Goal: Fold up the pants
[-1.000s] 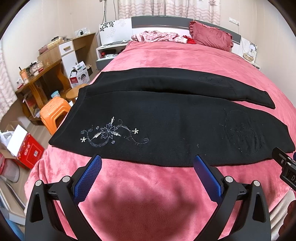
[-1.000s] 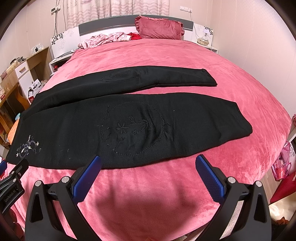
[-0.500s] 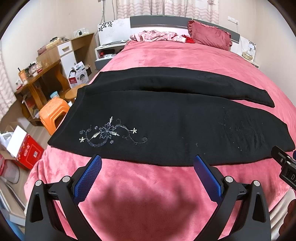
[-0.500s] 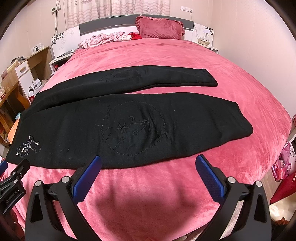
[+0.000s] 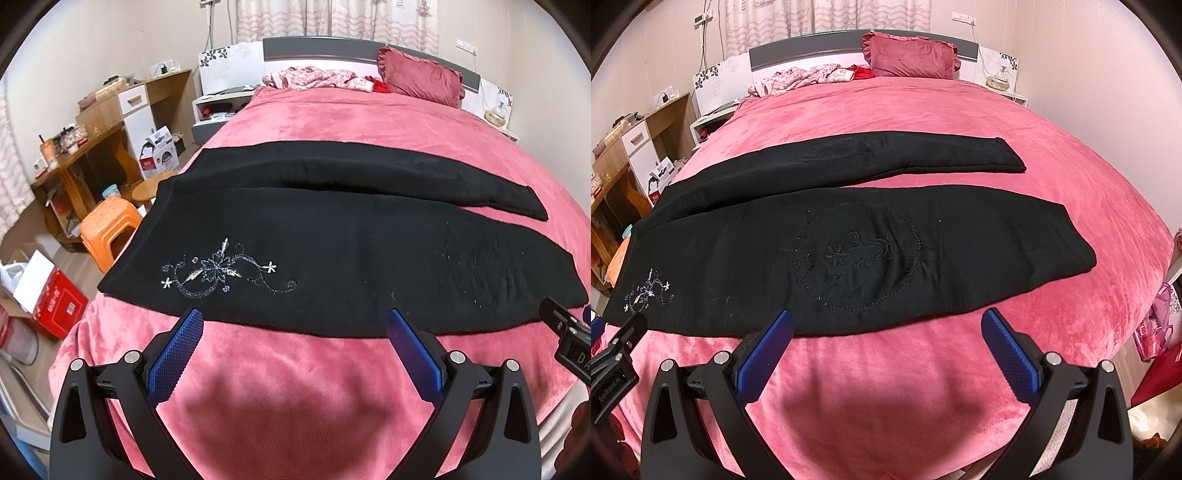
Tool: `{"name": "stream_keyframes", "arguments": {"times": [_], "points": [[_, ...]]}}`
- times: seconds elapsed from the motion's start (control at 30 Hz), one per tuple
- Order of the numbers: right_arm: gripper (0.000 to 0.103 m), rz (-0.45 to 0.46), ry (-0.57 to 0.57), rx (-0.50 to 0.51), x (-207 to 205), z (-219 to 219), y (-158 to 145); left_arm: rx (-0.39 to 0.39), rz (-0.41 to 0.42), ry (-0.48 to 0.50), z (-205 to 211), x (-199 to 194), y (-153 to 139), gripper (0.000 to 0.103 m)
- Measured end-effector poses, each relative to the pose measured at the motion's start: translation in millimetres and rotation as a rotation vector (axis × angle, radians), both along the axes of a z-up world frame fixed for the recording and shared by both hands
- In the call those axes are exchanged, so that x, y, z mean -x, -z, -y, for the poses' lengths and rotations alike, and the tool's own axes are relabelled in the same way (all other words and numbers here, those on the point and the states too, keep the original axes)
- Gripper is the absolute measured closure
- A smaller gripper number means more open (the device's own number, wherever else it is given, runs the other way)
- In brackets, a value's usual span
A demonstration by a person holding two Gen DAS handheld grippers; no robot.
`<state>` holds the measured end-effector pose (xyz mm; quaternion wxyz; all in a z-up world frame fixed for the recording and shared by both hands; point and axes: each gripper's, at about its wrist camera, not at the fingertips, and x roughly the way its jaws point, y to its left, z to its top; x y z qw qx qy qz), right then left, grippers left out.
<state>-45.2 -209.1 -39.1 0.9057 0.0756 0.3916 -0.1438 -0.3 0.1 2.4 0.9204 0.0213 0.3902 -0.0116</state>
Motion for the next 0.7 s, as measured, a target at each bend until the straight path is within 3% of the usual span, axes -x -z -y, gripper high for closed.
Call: {"name": "stream_keyframes", "arguments": {"times": [0.7], "points": [[0.002, 0.005, -0.001, 0.003, 1.4, -2.6, -1.6, 0.016, -0.003, -0.015, -4.0, -0.1, 0.2, 0.004]]}}
